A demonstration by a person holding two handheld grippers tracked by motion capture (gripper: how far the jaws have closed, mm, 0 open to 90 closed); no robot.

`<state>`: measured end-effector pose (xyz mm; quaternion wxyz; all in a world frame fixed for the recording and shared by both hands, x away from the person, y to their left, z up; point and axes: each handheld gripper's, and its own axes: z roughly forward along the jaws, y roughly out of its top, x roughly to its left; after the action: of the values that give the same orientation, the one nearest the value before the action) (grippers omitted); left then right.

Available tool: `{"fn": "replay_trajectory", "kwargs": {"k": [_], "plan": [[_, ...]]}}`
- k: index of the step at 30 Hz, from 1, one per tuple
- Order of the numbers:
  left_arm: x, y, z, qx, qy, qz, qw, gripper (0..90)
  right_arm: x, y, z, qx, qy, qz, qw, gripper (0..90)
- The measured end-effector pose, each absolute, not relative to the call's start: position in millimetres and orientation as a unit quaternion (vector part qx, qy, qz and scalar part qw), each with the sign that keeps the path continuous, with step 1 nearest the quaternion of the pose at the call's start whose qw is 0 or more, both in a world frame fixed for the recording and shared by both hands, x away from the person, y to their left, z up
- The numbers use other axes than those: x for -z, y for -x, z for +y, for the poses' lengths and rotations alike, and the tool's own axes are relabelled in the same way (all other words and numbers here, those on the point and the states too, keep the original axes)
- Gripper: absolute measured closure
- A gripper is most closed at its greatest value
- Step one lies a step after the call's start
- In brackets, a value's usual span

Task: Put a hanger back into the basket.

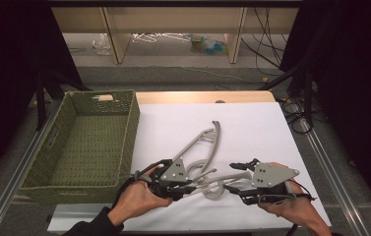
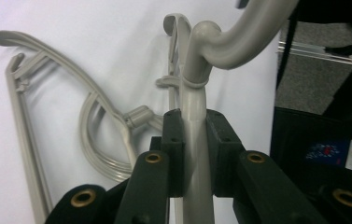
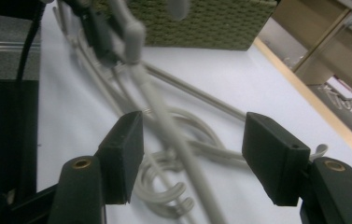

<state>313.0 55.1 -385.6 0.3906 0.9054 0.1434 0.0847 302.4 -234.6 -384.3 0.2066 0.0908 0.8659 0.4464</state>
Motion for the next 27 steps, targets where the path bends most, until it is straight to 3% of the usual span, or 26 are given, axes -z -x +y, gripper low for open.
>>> {"fn": "replay_trajectory", "kwargs": {"k": [9,15,27], "plan": [[373.8,-320.3,60.7,-0.083,-0.882,0.178,0.429,79.0,397.7,-293.8,-233.9,-0.426,-0.08,0.885,0.169,39.6],[359.2,-322.5,72.3,-0.081,-0.866,0.19,0.455,79.0,403.2,-293.0,-234.6,-0.428,-0.087,0.884,0.167,38.5],[300.2,-323.2,120.1,-0.101,-0.817,0.223,0.522,79.0,408.7,-293.9,-234.8,-0.436,-0.113,0.878,0.161,31.2]]}}
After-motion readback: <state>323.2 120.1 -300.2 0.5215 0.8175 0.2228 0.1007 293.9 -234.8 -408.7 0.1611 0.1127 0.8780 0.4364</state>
